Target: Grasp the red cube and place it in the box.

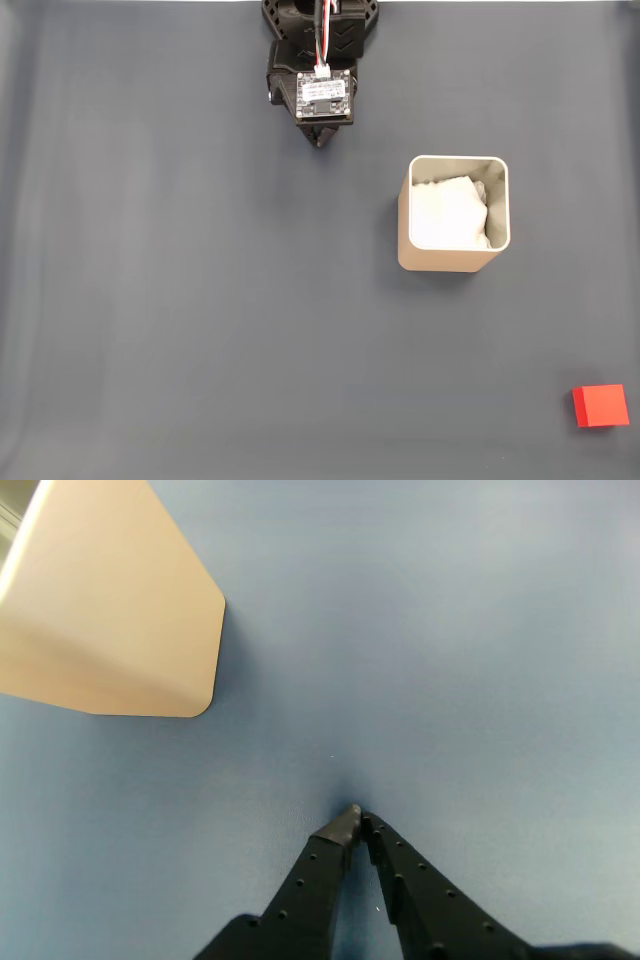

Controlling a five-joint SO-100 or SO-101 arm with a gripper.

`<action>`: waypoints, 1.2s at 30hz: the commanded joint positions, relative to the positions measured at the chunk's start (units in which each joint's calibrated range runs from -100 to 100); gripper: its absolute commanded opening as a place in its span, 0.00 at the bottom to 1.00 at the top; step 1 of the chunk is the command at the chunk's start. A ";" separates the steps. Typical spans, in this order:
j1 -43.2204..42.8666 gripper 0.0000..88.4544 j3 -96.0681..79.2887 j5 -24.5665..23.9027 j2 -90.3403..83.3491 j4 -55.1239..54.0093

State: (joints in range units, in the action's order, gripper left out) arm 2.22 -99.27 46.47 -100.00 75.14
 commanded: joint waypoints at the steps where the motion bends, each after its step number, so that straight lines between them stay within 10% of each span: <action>1: 0.37 0.00 -0.55 0.29 0.09 1.06; 13: 0.66 0.00 -0.55 0.20 0.09 0.16; 36: 0.45 0.00 10.57 -2.69 9.61 -34.56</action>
State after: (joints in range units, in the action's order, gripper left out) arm 2.52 -94.99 44.03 -93.76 42.08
